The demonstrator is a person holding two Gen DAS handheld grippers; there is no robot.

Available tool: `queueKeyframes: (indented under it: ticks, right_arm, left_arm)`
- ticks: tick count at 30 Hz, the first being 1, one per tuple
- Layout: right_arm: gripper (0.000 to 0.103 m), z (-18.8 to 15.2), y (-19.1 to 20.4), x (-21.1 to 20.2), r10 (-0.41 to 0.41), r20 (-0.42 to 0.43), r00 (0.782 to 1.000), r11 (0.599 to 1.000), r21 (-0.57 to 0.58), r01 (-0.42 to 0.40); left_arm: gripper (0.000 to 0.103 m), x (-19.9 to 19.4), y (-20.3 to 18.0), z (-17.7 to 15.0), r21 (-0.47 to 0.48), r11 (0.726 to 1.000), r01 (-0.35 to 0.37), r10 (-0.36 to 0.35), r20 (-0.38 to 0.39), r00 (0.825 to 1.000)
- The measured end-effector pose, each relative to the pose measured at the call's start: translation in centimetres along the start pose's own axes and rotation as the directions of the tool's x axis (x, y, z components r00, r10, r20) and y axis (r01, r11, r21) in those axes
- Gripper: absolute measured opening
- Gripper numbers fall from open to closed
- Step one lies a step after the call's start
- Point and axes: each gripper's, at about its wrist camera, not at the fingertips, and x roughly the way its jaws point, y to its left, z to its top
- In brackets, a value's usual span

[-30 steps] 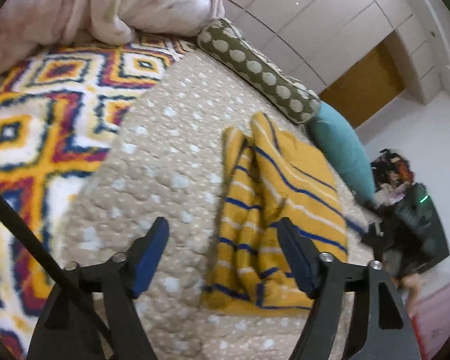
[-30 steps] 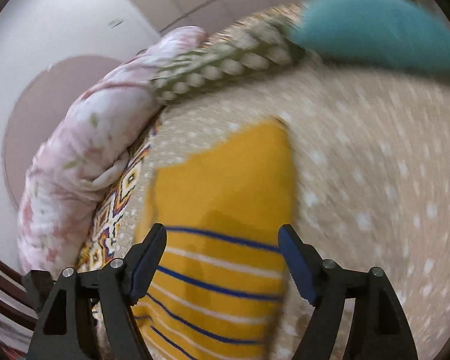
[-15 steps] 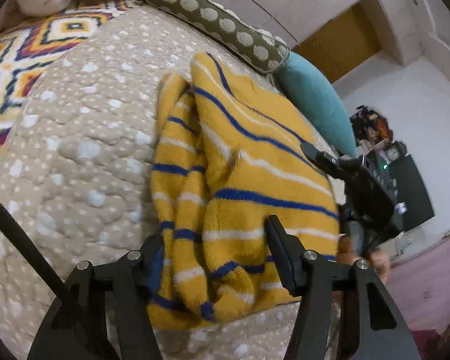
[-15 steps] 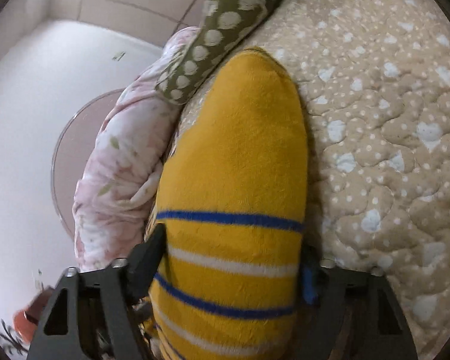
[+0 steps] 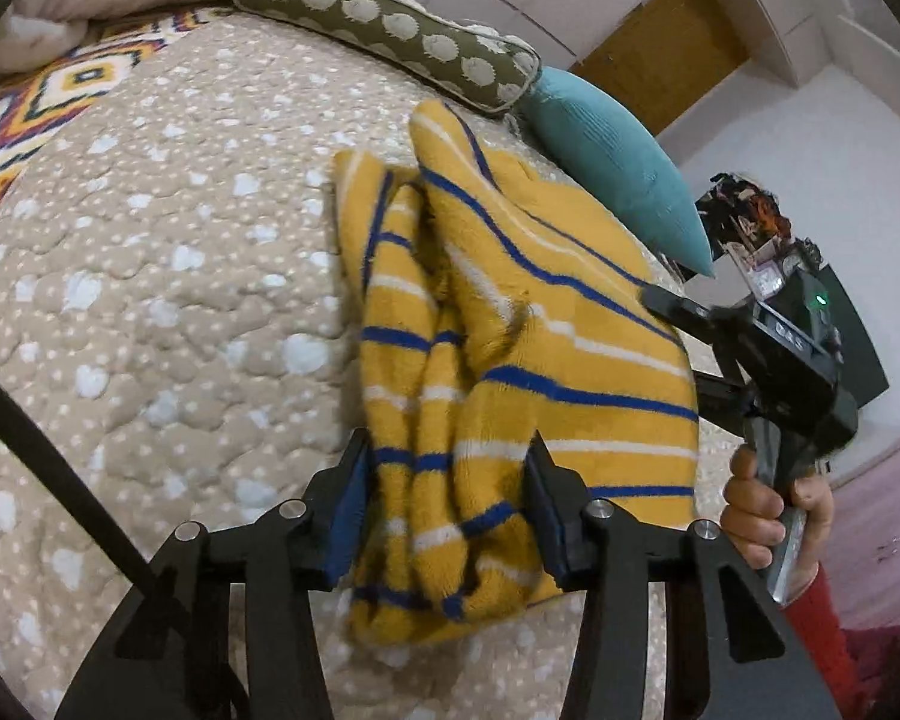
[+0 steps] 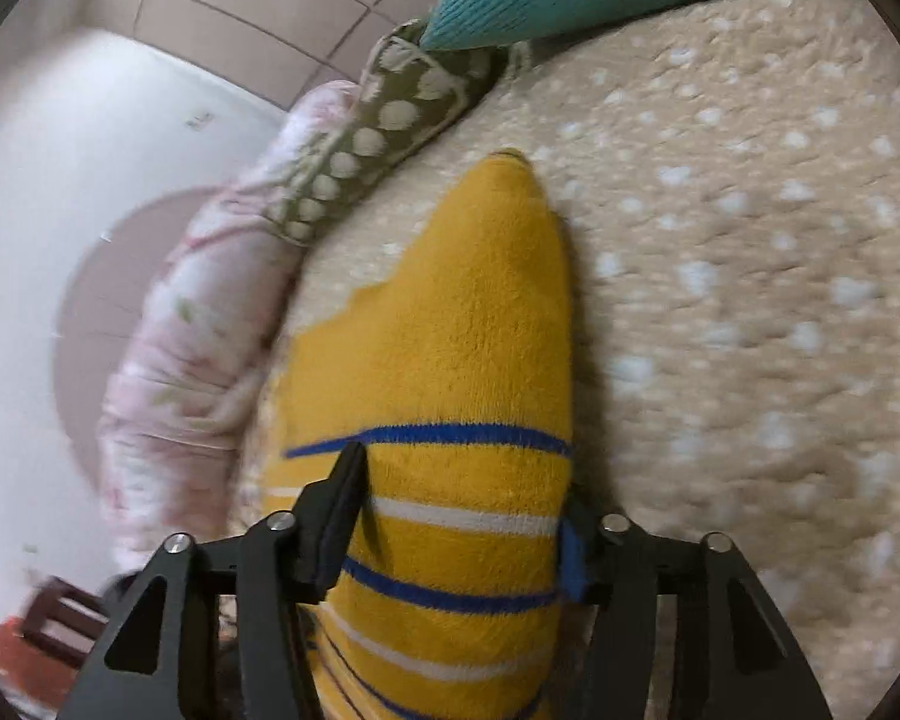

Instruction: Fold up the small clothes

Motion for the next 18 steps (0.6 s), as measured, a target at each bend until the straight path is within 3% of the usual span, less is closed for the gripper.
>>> queueKeyframes:
  ticks: [3, 6, 9, 11, 13, 14, 16, 18]
  right_arm:
    - [0.062, -0.5, 1.6, -2.3, -0.077, 0.068, 0.995, 0.995, -0.064, 0.081]
    - [0.064, -1.1, 4.2, -4.9, -0.165, 0.168, 0.972, 0.97, -0.153, 0.191]
    - [0.064, -1.8, 6.5, -6.0, -0.171, 0.209, 0.963, 0.95, -0.225, 0.217]
    - [0.058, -2.1, 8.4, -5.1, -0.148, 0.183, 0.972, 0.946, -0.262, 0.193]
    - [0.043, -2.6, 10.3, -3.1, -0.119, 0.118, 0.986, 0.94, -0.306, 0.15]
    - [0.041, -3.0, 11.0, -2.0, -0.115, 0.09, 0.989, 0.935, -0.327, 0.138]
    - [0.038, -3.8, 12.2, -0.1, -0.105, 0.05, 0.993, 0.927, -0.357, 0.116]
    - [0.038, -4.8, 13.2, 2.4, -0.088, -0.005, 0.996, 0.925, -0.37, 0.08]
  left_arm:
    - [0.047, -1.4, 1.2, -0.5, -0.019, 1.0, -0.019, 0.019, 0.0, 1.0]
    - [0.047, -2.5, 3.1, -0.8, -0.079, 0.997, 0.013, -0.014, -0.011, 1.0]
    - [0.047, -3.5, 4.0, -1.0, -0.106, 0.994, 0.04, -0.04, 0.002, 0.999]
    - [0.047, -4.6, 3.9, -1.1, -0.083, 0.996, 0.015, -0.012, 0.031, 0.999]
    - [0.047, -5.9, 3.6, -1.1, -0.052, 0.998, -0.041, 0.044, 0.074, 0.996]
    - [0.049, -6.5, 3.5, -1.1, -0.043, 0.997, -0.06, 0.064, 0.098, 0.993]
    - [0.063, -7.9, 4.1, -0.9, -0.054, 0.996, -0.072, 0.079, 0.142, 0.987]
    - [0.07, -9.6, 4.7, -0.8, -0.086, 0.991, -0.101, 0.118, 0.218, 0.969]
